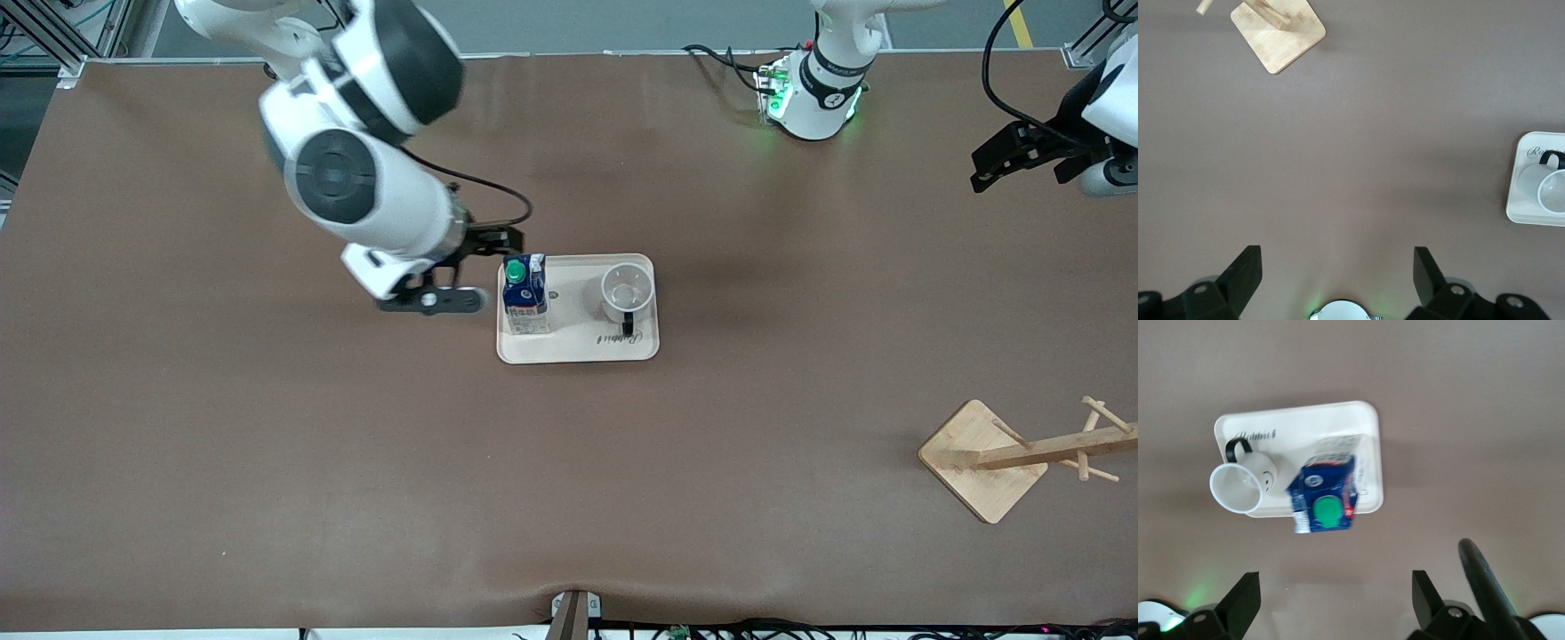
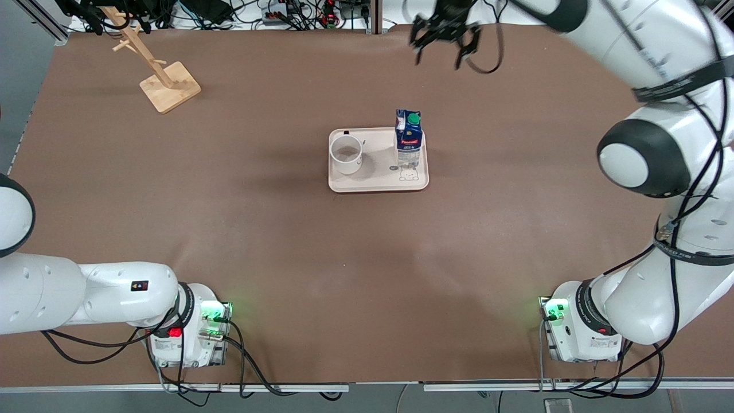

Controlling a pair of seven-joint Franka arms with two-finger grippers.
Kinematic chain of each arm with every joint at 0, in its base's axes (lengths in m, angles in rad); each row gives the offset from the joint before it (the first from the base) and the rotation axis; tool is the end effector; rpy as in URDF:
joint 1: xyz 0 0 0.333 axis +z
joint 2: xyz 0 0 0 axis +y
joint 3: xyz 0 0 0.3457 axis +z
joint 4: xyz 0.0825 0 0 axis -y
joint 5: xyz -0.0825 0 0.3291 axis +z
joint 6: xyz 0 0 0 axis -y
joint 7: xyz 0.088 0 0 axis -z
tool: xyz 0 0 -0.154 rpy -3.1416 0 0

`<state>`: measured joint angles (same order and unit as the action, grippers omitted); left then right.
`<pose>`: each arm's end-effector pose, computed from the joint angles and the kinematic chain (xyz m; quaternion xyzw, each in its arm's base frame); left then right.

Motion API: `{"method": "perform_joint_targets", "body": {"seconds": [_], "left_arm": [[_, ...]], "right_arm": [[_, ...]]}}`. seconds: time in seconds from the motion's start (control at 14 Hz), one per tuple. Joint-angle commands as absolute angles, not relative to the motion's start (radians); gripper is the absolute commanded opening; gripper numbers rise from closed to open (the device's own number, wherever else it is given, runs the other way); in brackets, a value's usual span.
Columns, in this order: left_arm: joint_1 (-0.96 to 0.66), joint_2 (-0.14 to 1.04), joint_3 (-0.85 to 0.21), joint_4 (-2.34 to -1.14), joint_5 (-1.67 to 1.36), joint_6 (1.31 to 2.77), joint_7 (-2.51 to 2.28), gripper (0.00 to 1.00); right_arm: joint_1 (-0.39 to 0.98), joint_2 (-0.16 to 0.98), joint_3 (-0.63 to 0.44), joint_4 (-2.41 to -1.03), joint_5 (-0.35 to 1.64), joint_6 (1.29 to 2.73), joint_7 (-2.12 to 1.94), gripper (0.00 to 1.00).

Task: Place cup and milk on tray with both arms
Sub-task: 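Open the right gripper and withdraw it from the carton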

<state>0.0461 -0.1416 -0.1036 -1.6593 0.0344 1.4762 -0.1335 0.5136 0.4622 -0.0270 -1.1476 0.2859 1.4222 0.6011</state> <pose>0.4383 -0.0235 0.6290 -0.9987 -0.0399 0.0187 0.0263 0.5225 0.3336 0.5138 -0.9852 0.0478 0.1499 0.0685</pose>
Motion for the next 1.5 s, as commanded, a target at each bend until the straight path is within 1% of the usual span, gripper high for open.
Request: {"method": "perform_joint_targets", "body": {"seconds": [0.0, 0.07, 0.21, 0.36, 0.43, 0.71, 0.93, 1.21, 1.43], "left_arm": [[0.054, -0.164, -0.104, -1.664, 0.028, 1.473, -0.127, 1.0], [0.054, -0.164, -0.104, -1.663, 0.028, 1.473, -0.129, 1.0], [0.054, -0.164, -0.104, -1.658, 0.026, 1.473, -0.14, 1.0], [0.054, -0.163, -0.104, -1.658, 0.026, 1.473, -0.137, 1.0], [0.054, -0.163, -0.104, -1.658, 0.026, 1.473, -0.133, 1.0], [0.054, -0.16, -0.104, -1.66, 0.028, 1.468, -0.127, 1.0], [0.054, -0.166, -0.103, -1.637, 0.026, 1.439, -0.126, 1.0], [0.052, -0.16, -0.106, -1.623, 0.028, 1.436, -0.135, 1.0], [0.052, -0.149, -0.106, -1.62, 0.025, 1.448, -0.14, 1.0]], "right_arm": [[0.382, 0.434, -0.014, -1.092, 0.305, 1.324, 0.609, 1.0], [0.352, 0.41, -0.017, -1.085, 0.302, 1.289, 0.607, 1.0], [0.292, 0.35, -0.018, -1.088, 0.285, 1.27, 0.598, 1.0], [0.27, 0.287, -0.014, -1.097, 0.174, 1.273, 0.498, 1.0], [0.27, 0.258, -0.012, -1.126, 0.107, 1.272, 0.441, 1.0], [0.21, 0.079, -0.014, -1.401, 0.069, 1.416, 0.385, 1.0], [0.181, -0.021, -0.015, -1.554, 0.02, 1.482, 0.321, 1.0], [0.034, -0.022, -0.018, -1.568, 0.029, 1.48, 0.065, 1.0], [-0.017, -0.017, -0.018, -1.568, 0.029, 1.476, 0.002, 1.0]]}}
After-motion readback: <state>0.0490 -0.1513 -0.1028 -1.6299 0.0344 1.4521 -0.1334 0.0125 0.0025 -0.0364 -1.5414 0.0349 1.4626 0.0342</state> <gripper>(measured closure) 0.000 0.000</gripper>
